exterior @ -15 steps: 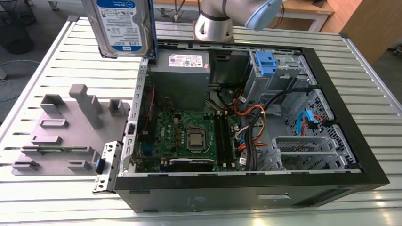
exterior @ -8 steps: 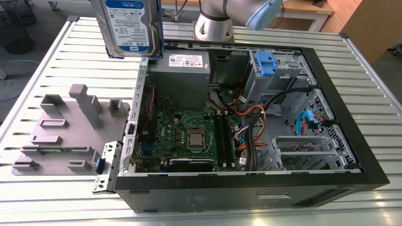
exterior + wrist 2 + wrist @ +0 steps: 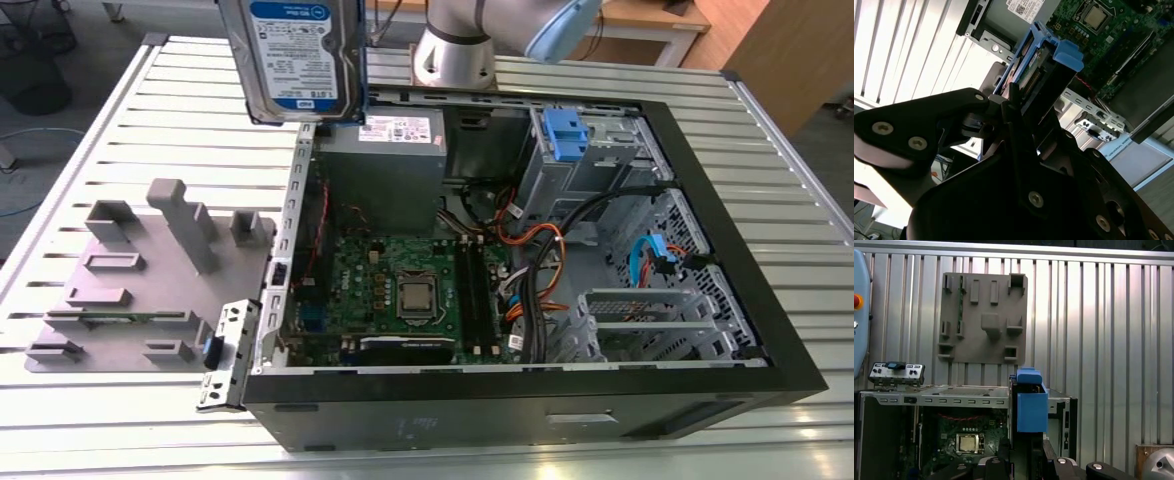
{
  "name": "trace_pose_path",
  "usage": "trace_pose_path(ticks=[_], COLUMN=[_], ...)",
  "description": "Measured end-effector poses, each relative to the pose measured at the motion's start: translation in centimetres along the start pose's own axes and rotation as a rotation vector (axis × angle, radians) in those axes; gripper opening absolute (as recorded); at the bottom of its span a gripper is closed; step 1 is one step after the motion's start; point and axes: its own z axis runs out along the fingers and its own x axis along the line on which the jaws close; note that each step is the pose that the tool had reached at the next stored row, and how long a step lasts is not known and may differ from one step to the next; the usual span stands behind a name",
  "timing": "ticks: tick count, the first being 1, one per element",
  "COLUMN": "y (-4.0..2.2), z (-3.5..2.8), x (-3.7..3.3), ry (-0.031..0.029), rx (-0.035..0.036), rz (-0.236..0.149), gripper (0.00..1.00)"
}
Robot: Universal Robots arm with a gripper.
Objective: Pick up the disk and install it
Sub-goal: 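Pick up the disk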
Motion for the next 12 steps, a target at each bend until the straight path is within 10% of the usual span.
trace_pose_path(ticks=[12], y=[-2.35], z=[-0.07], x=[0.02], ry=[0.0000], rx=[0.0000], rz=[0.000], gripper=[0.35])
